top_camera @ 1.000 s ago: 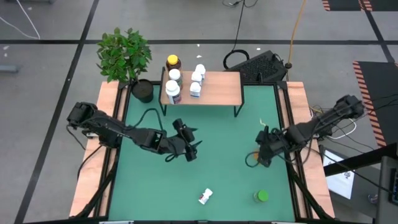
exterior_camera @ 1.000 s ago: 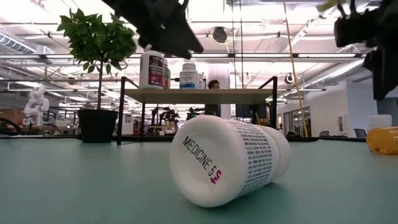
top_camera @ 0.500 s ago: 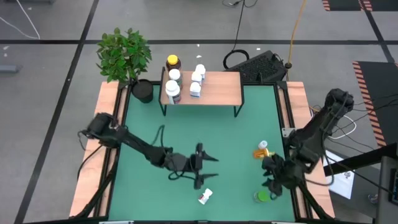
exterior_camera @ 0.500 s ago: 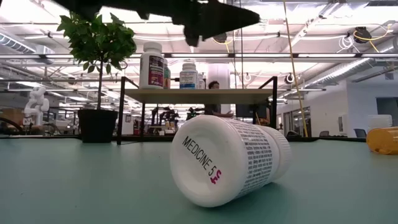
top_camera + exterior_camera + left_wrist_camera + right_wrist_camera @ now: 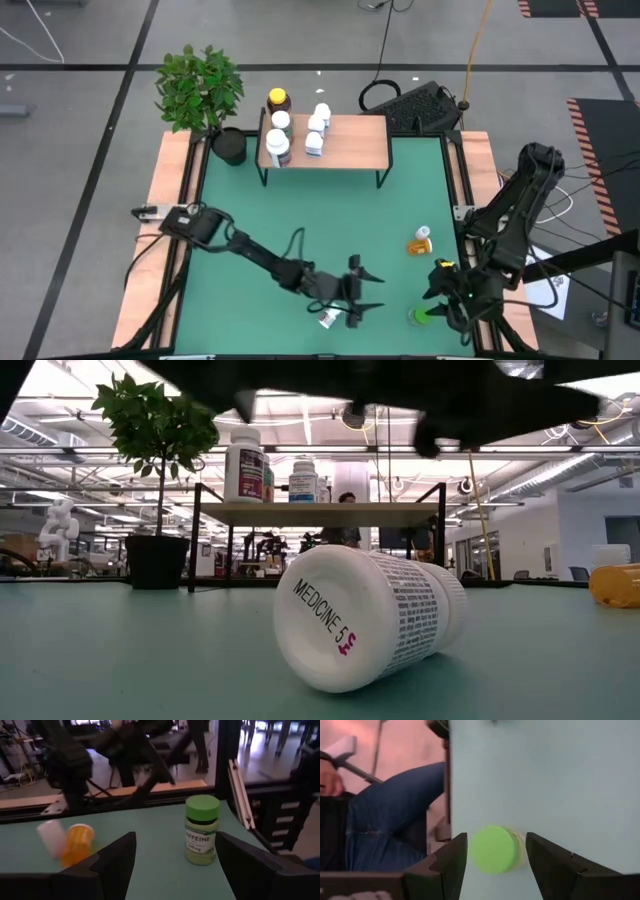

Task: Pick and place medicine bottles onto shelf by color
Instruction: Put the green pill bottle on the shelf

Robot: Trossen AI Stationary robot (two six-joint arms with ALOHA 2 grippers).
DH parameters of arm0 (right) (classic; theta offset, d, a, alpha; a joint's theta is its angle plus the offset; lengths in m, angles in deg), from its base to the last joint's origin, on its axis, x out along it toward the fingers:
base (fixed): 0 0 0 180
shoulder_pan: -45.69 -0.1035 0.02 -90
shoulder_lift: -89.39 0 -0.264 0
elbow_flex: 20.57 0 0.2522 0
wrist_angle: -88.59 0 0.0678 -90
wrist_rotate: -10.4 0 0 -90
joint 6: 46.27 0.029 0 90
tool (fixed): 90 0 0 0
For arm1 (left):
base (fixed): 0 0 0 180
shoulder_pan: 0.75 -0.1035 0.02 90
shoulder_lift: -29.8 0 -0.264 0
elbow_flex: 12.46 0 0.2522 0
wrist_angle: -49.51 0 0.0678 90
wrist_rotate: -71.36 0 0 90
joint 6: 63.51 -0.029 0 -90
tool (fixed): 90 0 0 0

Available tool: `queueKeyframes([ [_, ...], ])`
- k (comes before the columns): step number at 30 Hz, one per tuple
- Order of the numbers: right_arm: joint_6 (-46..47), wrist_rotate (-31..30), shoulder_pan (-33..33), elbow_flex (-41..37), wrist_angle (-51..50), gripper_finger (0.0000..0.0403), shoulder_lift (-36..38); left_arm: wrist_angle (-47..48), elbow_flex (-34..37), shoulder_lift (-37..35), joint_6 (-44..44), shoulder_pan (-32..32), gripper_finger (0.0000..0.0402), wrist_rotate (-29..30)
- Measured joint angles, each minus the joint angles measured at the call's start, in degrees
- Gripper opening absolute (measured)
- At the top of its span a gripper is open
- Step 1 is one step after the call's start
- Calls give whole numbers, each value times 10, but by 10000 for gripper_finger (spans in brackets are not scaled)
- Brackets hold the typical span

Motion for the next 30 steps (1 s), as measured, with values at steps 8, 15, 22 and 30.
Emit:
queueKeyframes([
  [8, -71, -69, 1, 11, 11, 194, 23, 69, -131, 57, -14, -7, 271, -66],
  [15, -72, -86, 7, 11, 11, 194, 27, 58, -202, 133, -26, -10, 271, -124],
  [22, -73, -84, 24, 11, 11, 194, 27, 42, -304, 208, -46, -17, 271, -170],
  [30, -88, -55, 28, 11, 10, 194, 27, 43, -392, 275, -44, -25, 271, -199],
])
